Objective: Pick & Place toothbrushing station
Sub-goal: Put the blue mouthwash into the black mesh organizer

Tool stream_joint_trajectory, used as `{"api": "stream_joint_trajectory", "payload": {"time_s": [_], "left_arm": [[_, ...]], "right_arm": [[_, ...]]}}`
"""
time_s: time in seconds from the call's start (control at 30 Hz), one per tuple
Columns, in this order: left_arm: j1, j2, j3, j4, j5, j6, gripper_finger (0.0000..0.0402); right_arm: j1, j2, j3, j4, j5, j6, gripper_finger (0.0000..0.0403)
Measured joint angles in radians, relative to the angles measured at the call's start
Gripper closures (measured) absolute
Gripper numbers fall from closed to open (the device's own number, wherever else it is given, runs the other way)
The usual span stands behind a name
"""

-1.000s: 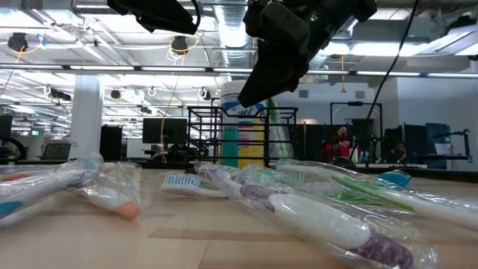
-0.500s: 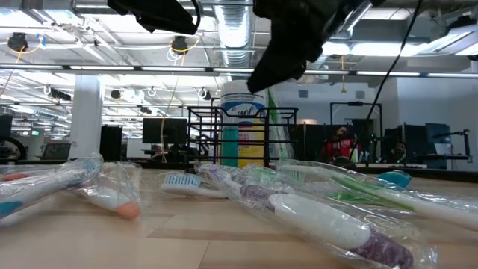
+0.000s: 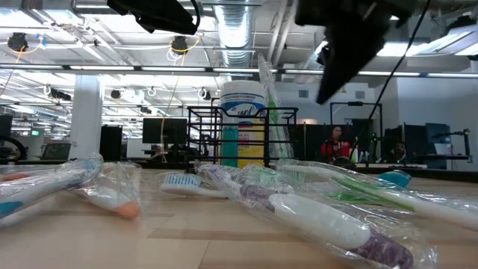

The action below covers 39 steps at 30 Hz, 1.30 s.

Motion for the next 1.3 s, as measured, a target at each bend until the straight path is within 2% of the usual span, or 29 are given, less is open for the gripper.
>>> {"api": "stream_joint_trajectory", "payload": {"time_s": [0.47, 0.73, 0.87, 1.03, 1.17, 1.3], "left_arm": [[0.000, 0.000, 0.000, 0.000, 0.000, -0.004, 0.0259], [0.000, 0.000, 0.000, 0.000, 0.000, -0.004, 0.0259], [0.000, 0.000, 0.000, 0.000, 0.000, -0.003, 0.0259], [0.000, 0.000, 0.000, 0.000, 0.000, -0.002, 0.0259], [0.000, 0.000, 0.000, 0.000, 0.000, -0.003, 0.0259], [0.000, 0.000, 0.000, 0.000, 0.000, -0.001, 0.0259]], "right_arm": [[-0.028, 0.000, -0.010, -0.335, 0.031, 0.116, 0.0321], [-0.037, -0.001, -0.054, -0.354, 0.037, 0.133, 0.0321], [-0.021, -0.075, -0.182, -0.247, 0.034, 0.178, 0.0322], [-0.010, -0.247, -0.340, -0.093, 0.033, 0.213, 0.0331], [-0.016, -0.362, -0.434, -0.100, 0.033, 0.237, 0.0335], [-0.033, -0.416, -0.487, -0.099, 0.028, 0.216, 0.0335]]}}
